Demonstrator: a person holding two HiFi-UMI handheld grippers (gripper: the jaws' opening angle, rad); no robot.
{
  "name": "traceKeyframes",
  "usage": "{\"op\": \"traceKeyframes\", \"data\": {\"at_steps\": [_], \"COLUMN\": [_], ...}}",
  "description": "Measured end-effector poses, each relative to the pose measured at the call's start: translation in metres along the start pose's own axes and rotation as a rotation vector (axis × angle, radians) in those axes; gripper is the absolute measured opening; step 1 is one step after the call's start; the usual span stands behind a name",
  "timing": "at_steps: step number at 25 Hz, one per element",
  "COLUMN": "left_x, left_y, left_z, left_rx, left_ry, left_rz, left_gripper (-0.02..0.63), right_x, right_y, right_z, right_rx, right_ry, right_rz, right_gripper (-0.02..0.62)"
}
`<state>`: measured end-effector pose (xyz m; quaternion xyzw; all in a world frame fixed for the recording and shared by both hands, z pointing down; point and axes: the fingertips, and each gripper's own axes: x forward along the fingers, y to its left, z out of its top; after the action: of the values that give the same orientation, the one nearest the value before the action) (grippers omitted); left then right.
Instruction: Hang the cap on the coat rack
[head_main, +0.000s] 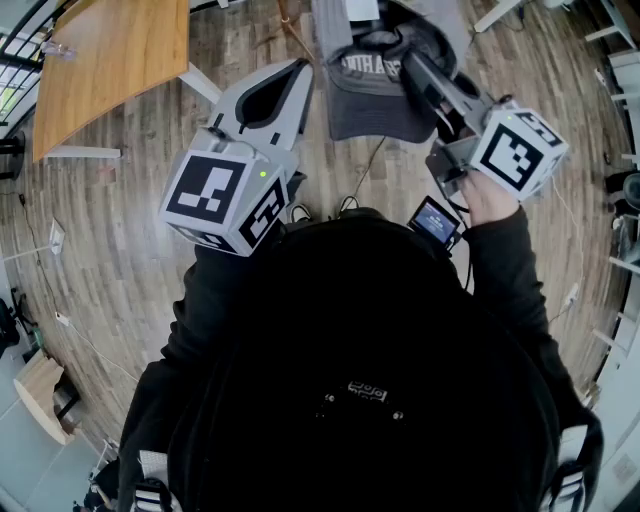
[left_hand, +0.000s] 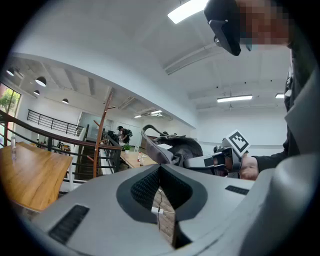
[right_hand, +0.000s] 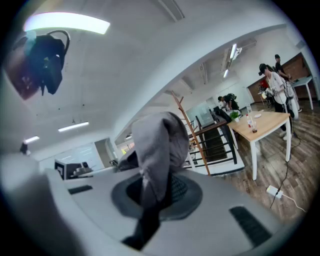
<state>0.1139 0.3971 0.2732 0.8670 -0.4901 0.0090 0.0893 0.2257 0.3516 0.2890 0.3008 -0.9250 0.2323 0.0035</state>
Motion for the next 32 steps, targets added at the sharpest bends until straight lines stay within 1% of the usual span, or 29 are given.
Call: {"op": "traceKeyframes", "data": {"at_steps": [9,12,17,24,26,29,32], "left_x": [0.004,0.007,0.012,0.015,0.022,0.044,0.068], "left_y": [-0.004,-0.005,-0.003,-0.004,-0.008,-0.020,-0.036], "left_z": [-0.002,-0.003,-0.003,-0.002,0.000,0.000,0.010], "left_rx": [0.000,-0.005,-0.005,0.012,0.021,0.033,0.028], "left_ry": [-0.001,0.004,0.003,-0.011,-0.012,-0.009,-0.039], "left_rz": [-0.002,-0.003,-0.006,-0.007,-0.005,-0.002,-0.005], "left_gripper": [0.008,0.008,0.008,0.008,0.008,0.008,0.008], "right_x": [0.000,-0.001,-0.001,-0.001,-0.004,-0.013,-0.024], "right_y": [-0.001,0.000,0.002,0.004,-0.002,-0.020,-0.042], "right_z": [0.000,0.000,0.001,0.002,0.005,0.013,0.031], "right_rx": [0.010,0.022,-0.005,-0.020,-0.020,-0.018,-0.017], "right_ry": [-0.003,-0.001,0.015,0.013,0.011,0.012,0.012], "right_rz": [0.015,0.034,0.057,0.091,0.105,0.123,0.139], "right_gripper": [0.011,0.011,0.011,0.011,0.011,0.011,0.011]}}
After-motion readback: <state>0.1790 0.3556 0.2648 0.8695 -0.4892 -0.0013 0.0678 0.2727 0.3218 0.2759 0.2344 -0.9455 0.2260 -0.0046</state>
